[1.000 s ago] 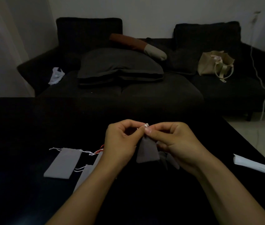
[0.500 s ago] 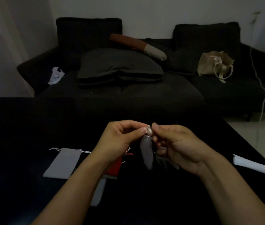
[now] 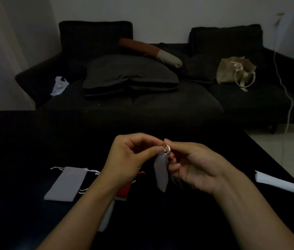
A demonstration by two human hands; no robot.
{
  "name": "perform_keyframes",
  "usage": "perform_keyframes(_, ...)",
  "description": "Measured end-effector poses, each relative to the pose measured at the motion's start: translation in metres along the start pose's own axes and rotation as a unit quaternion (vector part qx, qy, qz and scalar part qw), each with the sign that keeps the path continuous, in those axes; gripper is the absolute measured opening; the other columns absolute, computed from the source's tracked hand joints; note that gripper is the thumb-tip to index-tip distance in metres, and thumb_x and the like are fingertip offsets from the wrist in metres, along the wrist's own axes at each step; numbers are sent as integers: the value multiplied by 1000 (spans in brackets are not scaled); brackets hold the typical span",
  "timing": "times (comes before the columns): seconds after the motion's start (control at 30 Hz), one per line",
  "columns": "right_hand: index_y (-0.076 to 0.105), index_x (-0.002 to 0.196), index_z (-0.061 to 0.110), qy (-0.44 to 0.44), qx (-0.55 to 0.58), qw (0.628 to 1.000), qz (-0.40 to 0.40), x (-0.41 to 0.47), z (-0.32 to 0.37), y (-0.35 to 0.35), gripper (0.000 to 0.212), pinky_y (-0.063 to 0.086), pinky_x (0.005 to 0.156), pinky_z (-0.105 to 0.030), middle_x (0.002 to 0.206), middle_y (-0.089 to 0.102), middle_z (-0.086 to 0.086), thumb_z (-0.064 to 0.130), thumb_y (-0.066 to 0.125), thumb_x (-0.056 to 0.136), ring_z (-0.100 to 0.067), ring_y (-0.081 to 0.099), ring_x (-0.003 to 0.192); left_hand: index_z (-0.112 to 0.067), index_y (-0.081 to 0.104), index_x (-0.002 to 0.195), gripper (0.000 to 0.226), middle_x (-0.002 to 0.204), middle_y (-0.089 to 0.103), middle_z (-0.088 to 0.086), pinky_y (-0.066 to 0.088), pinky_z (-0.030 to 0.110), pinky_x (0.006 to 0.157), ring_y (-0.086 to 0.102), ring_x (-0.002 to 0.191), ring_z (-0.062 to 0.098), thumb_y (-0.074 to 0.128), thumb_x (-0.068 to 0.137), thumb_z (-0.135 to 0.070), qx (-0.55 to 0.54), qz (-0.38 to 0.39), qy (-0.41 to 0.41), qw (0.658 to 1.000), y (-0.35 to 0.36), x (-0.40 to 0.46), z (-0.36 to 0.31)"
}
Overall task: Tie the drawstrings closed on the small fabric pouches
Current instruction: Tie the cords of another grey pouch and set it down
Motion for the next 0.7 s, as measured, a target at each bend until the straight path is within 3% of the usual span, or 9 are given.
perform_keyframes(0.23,67,68,5,-5,22,1000,-1,2,-3,-1,11,34,41,-16,61,50,-5,14,70,74,-8,44,52,-11,78,91,16,87,77,-4,54,16,74,74,82,9,76,75,-9,86,10,72,994,-4,1,-3)
perform_keyframes(0.5,62,75,8,9,60,998,-14,4,-2,0,9,31,49,-19,62,49,-3,16,66,78,-8,44,52,-10,79,93,13,89,76,-4,52,15,77,70,84,0,76,81,-8,247,-40,182,951,5,-2,-10)
perform_keyframes(0.6,64,81,6,-1,84,996,-23,4,-1,4,11,32,46,-16,66,51,-4,16,67,77,-8,45,56,-14,77,91,11,86,75,-7,53,17,75,70,82,2,72,86,-6,234,-92,141,958,9,-4,-6)
perform_keyframes(0.7,67,81,7,-41,50,997,-51,7,-2,5,10,36,46,-14,65,54,-2,17,68,80,-6,47,55,-17,69,89,11,80,72,-7,52,15,65,69,75,2,62,94,-10,142,-140,21,980,13,-4,6)
Point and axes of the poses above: each hand's wrist, its own x-axis towards the middle knuckle, its own y-axis out of the palm, z = x × y, the point moved 3 cm from there along x, towards the middle knuckle
